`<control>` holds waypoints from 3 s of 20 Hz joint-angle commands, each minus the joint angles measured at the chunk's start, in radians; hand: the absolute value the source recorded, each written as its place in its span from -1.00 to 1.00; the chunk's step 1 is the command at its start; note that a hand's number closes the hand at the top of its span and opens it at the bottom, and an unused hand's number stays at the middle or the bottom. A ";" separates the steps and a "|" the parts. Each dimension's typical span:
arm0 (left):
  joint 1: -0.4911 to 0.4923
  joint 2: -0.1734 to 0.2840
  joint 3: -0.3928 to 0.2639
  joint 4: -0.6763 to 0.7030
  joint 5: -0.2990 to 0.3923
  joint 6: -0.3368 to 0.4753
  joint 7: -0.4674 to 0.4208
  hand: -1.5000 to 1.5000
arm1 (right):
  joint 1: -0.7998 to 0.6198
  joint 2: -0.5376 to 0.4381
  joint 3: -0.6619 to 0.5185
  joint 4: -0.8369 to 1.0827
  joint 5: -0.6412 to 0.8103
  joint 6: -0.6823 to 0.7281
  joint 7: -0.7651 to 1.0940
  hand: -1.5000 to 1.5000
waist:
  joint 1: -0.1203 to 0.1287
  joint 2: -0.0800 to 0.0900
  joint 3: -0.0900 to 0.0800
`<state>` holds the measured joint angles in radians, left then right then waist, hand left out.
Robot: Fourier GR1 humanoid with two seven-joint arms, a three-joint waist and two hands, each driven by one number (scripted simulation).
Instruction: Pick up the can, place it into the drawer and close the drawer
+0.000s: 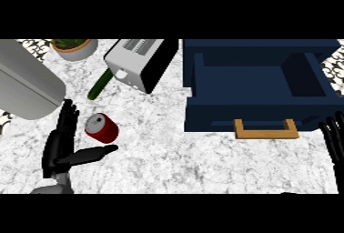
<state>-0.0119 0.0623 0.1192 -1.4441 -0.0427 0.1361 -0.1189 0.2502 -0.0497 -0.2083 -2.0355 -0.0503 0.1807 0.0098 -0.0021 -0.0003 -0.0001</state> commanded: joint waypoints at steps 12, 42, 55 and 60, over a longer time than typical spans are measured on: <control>-0.017 -0.004 0.020 0.197 0.009 0.008 -0.142 -1.00 | -0.075 0.015 0.019 -0.030 0.048 -0.040 0.082 -1.00 | 0.001 0.000 0.000; -0.297 0.061 0.088 0.640 0.102 -0.017 -0.292 -1.00 | 0.040 0.031 -0.012 -0.143 -0.015 0.003 0.092 -1.00 | -0.004 0.000 0.000; -0.411 0.031 0.073 0.795 0.112 -0.026 -0.366 1.00 | -0.009 0.042 -0.014 -0.063 0.002 0.015 0.063 -1.00 | -0.003 0.001 0.000; -0.430 0.047 0.087 0.766 0.156 -0.088 -0.349 1.00 | 0.013 0.044 -0.013 -0.153 -0.033 0.021 0.127 -1.00 | -0.003 0.000 0.000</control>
<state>-0.4353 0.1119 0.2085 -0.6524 0.0891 0.0746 -0.4997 0.2730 -0.0106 -0.2307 -2.1535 -0.0745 0.2060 0.0924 -0.0067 -0.0001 0.0004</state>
